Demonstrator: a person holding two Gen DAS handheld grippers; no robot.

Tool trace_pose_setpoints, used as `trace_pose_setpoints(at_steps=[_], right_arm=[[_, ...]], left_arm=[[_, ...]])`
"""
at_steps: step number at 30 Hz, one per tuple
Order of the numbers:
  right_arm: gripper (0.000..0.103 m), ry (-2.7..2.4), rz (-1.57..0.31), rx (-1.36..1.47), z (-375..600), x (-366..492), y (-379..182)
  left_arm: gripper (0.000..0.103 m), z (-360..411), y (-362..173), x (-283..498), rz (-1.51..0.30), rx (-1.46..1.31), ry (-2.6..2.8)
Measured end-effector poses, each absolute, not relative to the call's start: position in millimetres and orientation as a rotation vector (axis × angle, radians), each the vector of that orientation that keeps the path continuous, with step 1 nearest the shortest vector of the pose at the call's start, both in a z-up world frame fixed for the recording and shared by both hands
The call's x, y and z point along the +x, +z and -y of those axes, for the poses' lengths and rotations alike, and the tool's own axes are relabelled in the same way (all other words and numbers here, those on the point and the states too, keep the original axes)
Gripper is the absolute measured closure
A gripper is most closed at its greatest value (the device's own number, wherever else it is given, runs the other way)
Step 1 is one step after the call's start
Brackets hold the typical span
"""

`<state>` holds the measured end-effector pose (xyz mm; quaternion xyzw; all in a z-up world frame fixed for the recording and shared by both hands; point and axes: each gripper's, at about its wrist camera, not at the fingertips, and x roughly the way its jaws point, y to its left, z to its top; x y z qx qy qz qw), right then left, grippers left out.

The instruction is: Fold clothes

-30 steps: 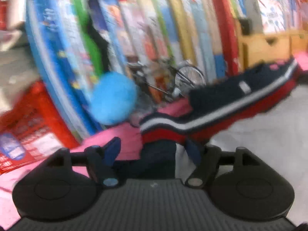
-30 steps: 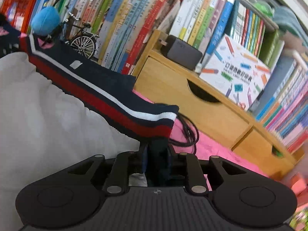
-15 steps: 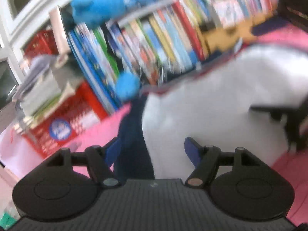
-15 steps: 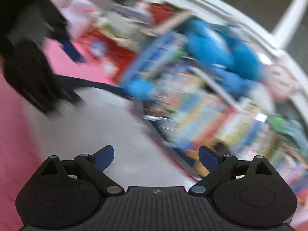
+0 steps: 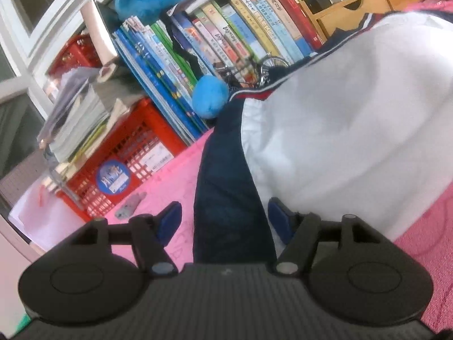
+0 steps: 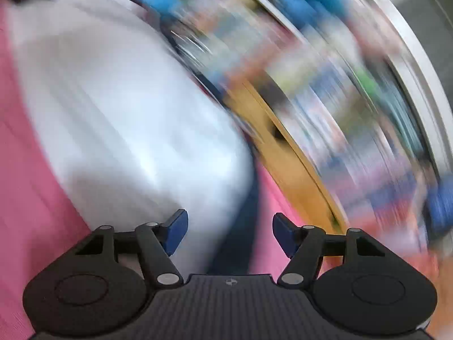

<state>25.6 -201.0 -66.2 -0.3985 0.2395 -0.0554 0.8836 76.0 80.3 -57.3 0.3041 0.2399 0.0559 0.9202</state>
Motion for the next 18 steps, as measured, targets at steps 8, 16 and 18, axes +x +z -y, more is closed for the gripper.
trace_pose_setpoints(at_steps=[8, 16, 18], right_arm=[[0.036, -0.338, -0.604, -0.760, 277.4, 5.2, -55.7], [0.023, 0.505, -0.393, -0.790, 132.5, -52.0, -14.4], [0.024, 0.559, -0.381, -0.832, 108.8, -49.6, -21.8]], left_arm=[[0.032, -78.8, -48.2, 65.2, -0.433, 0.693, 0.047], [0.015, -53.1, -8.6, -5.6, -0.335, 0.602, -0.414], [0.015, -34.5, -15.7, -15.1, -0.342, 0.654, -0.480]])
